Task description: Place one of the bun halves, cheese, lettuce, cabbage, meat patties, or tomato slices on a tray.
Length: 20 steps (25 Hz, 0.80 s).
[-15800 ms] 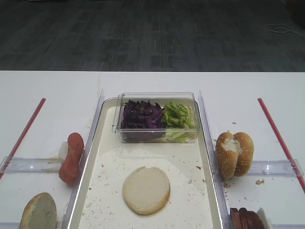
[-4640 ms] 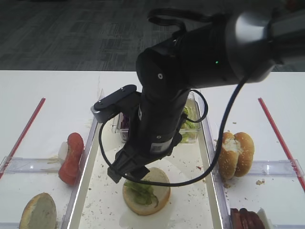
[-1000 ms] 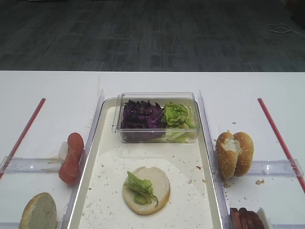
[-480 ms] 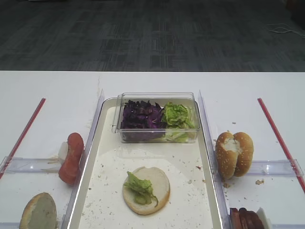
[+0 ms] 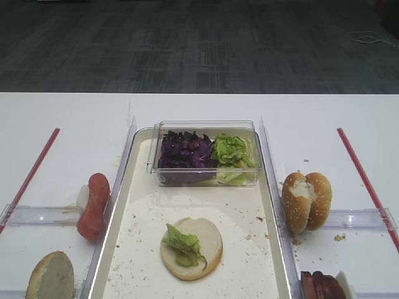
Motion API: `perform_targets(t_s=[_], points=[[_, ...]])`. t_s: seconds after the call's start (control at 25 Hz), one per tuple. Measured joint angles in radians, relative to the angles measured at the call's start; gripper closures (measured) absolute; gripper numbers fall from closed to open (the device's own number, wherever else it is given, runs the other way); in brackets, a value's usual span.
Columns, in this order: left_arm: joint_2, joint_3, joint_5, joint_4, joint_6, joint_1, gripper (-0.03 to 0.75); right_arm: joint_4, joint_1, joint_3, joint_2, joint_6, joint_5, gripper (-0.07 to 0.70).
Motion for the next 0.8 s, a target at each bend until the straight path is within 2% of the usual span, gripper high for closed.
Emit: perform_targets(t_s=[0.8], points=[[0.000,0.000,0.000,0.000,0.000,0.000,0.165,0.000,0.000,0.000,0.000,0.002,0.002,-0.058]])
